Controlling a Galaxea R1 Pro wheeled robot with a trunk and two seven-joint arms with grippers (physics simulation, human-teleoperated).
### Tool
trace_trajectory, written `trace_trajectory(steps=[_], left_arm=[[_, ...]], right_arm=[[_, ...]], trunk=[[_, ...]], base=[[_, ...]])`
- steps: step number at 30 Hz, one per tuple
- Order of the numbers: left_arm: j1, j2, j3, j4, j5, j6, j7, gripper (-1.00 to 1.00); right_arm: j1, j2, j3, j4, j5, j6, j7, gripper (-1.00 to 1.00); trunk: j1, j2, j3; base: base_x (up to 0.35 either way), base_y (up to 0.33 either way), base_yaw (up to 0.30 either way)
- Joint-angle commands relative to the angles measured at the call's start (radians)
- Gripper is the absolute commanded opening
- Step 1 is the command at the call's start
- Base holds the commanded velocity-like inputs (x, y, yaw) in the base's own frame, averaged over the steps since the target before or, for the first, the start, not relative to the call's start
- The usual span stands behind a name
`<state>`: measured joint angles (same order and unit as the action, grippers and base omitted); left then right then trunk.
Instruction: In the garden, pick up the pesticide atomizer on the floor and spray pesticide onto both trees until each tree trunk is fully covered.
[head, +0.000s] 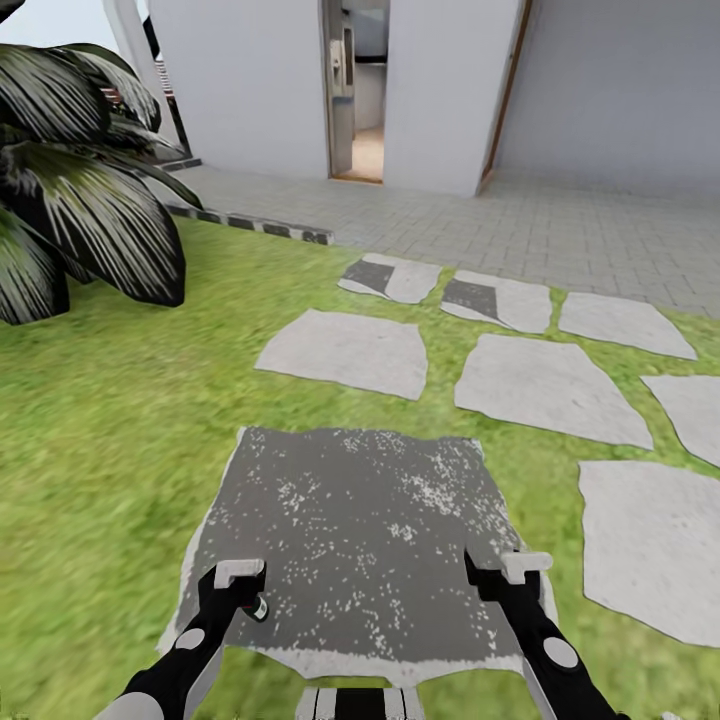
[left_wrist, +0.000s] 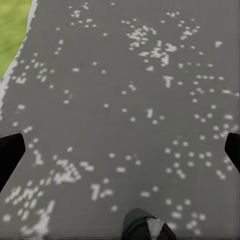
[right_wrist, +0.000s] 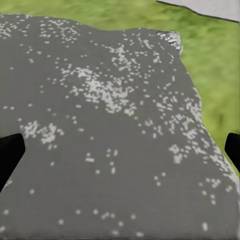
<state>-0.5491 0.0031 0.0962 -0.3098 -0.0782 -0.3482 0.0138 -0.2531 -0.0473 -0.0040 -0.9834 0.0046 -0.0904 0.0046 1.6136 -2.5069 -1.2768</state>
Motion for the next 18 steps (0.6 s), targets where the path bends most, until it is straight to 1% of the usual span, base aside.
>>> trace_trajectory(steps=[1, 11, 18], left_arm=[[0.0, 0.0, 0.0, 0.0, 0.0, 0.0, 0.0, 1.0], [0.0, 0.0, -0.003, 0.0, -0.003, 0.0, -0.001, 1.0], [0.0, -0.003, -0.006, 0.0, -0.009, -0.001, -0.003, 1.0]], right_arm=[[0.0, 0.0, 0.0, 0.0, 0.0, 0.0, 0.0, 1.0], [0.0, 0.0, -0.001, 0.0, 0.0, 0.0, 0.0, 1.0], [0.0, -0.002, -0.001, 0.0, -0.001, 0.0, 0.0, 1.0]], trunk=[[0.0, 0.0, -0.006], [0.005, -0.003, -0.06], [0.005, -0.003, -0.066]], base=[[0.0, 0.0, 0.0], [0.0, 0.0, 0.0], [0.0, 0.0, 0.0]])
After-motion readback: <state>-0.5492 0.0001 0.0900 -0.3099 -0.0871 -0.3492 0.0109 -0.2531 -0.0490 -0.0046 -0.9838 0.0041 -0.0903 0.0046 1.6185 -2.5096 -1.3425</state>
